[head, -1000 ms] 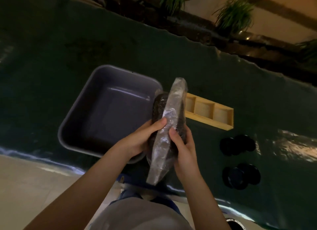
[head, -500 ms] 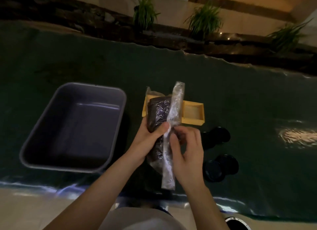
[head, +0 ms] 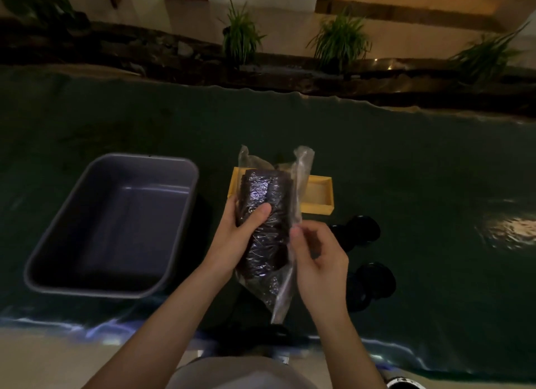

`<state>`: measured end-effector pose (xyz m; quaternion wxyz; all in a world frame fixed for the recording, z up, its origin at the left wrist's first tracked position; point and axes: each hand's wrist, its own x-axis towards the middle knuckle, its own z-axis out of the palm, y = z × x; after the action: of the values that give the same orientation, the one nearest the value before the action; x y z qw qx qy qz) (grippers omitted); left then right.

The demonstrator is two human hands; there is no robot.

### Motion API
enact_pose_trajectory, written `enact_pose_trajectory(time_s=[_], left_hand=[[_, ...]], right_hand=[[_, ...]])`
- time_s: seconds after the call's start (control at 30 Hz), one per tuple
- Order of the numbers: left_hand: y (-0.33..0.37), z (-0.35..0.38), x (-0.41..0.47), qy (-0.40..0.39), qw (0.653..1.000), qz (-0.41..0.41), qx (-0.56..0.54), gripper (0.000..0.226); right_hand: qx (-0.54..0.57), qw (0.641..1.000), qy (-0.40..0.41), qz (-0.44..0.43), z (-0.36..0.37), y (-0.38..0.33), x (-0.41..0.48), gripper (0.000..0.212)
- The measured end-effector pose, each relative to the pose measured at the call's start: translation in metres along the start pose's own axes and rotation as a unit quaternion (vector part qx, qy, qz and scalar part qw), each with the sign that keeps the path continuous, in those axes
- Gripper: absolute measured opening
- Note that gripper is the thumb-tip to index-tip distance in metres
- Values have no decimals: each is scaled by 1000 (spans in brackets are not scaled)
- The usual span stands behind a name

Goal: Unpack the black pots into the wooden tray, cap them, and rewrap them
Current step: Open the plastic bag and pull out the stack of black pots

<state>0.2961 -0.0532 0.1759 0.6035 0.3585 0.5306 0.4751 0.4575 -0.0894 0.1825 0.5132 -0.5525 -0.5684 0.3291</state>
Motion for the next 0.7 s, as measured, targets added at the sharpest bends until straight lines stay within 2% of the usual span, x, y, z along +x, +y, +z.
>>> enact_pose_trajectory(time_s=[0.1, 0.2, 0.3, 0.33, 0.37, 0.43, 0.47, 0.53, 0.63, 0.7], left_hand=[[1, -5, 2, 27, 999, -12, -27, 89], [5, -9, 2, 40, 998, -25, -41, 89], [8, -11, 2, 40, 998, -19, -38, 86], [9, -10, 2, 43, 999, -12, -31, 83], [10, -11, 2, 49, 999, 1, -17, 81], [11, -12, 2, 67, 997, 36, 22, 74], [11, -13, 2, 77, 995, 54, 45, 71], [13, -15, 2, 91, 988, 88, 85, 70], [20, -17, 0, 87, 983, 114, 113, 71], [24, -22, 0, 83, 982, 121, 117, 75]], right_hand=[[179, 980, -19, 89, -6, -1, 7, 16], [334, 923, -40, 188, -8, -3, 13, 16], [369, 895, -41, 249, -2, 4, 16, 14], [344, 904, -31, 253, 1, 4, 16, 17], [287, 928, -19, 236, 2, 5, 17, 23], [113, 984, -5, 139, 2, 8, 18, 28], [35, 996, -9, 83, 3, 10, 19, 24], [-39, 998, -26, 36, 7, 11, 20, 5], [-56, 995, -52, 65, 20, 7, 22, 42], [-69, 995, -37, 66, 26, 6, 25, 34]])
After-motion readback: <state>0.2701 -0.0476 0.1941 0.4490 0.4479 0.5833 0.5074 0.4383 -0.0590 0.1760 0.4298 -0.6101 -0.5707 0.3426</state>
